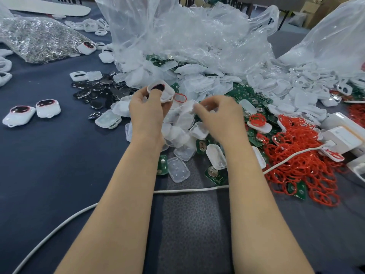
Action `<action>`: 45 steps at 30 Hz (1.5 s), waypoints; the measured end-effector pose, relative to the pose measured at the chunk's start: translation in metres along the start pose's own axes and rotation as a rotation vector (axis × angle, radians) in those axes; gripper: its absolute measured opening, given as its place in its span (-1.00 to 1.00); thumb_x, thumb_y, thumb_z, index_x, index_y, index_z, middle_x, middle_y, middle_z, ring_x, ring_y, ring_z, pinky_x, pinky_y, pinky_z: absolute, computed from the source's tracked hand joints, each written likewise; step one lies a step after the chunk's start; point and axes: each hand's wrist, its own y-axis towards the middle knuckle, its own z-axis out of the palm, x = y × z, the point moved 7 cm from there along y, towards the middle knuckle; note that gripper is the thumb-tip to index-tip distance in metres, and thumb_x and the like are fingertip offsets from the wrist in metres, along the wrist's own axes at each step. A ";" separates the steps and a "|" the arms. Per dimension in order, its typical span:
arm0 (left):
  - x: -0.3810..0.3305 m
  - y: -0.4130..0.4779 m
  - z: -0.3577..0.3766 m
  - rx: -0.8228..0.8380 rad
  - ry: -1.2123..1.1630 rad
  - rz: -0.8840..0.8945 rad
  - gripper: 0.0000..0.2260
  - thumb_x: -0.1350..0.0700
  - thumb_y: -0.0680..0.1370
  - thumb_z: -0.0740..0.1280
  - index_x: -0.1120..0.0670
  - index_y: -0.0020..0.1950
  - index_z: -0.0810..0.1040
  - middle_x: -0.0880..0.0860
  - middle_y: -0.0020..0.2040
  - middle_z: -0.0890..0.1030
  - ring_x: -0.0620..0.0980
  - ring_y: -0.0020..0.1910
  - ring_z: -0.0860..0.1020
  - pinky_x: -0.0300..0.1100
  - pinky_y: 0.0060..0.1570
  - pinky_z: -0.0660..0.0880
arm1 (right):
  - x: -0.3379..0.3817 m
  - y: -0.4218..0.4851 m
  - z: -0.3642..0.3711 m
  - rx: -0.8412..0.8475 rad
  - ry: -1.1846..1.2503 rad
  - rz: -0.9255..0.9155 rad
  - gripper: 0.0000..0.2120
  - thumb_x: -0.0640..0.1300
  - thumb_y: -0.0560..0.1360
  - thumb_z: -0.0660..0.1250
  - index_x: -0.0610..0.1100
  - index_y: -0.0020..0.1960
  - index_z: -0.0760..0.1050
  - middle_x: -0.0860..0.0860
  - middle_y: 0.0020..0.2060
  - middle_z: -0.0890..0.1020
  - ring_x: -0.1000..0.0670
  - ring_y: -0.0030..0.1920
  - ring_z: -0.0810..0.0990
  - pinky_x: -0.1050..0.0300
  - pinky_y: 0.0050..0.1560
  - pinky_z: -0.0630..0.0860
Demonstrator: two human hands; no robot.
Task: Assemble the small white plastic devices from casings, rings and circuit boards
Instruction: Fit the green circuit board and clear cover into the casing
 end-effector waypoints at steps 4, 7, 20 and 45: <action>-0.007 0.001 -0.006 -0.052 -0.044 0.057 -0.86 0.28 0.59 0.23 0.21 0.14 0.47 0.15 0.03 0.56 -0.06 -0.21 0.60 -0.34 -0.24 0.54 | 0.005 -0.002 0.023 0.135 -0.161 0.021 -0.53 0.21 0.39 0.39 -0.15 0.08 0.52 -0.11 0.05 0.56 -0.14 0.11 0.51 -0.11 0.15 0.47; -0.007 0.002 -0.007 -0.059 -0.044 0.065 -0.88 0.28 0.59 0.23 0.22 0.12 0.46 0.18 0.06 0.55 0.00 -0.14 0.60 -0.35 -0.24 0.53 | 0.009 -0.003 0.035 0.147 -0.306 -0.024 -0.66 0.05 0.47 0.33 -0.16 0.11 0.54 -0.14 0.07 0.57 -0.18 0.13 0.51 -0.08 0.16 0.47; 0.010 -0.003 0.010 0.121 0.157 -0.094 -0.81 0.25 0.61 0.20 0.21 0.21 0.47 0.22 0.15 0.60 0.04 -0.03 0.66 -0.26 -0.09 0.59 | -0.013 0.001 0.000 0.041 0.735 0.145 -0.91 -0.17 0.51 0.37 -0.05 -0.16 0.57 0.05 -0.45 0.52 0.17 -0.51 0.39 0.36 -0.44 0.36; 0.014 -0.013 0.021 0.205 0.213 -0.079 -0.84 0.30 0.61 0.16 0.11 0.07 0.49 0.17 0.05 0.62 -0.02 -0.15 0.64 -0.23 -0.13 0.62 | 0.001 -0.001 -0.007 -0.069 0.694 0.051 -0.88 -0.19 0.48 0.41 0.02 -0.16 0.58 0.12 -0.32 0.61 0.23 -0.34 0.50 0.35 -0.24 0.49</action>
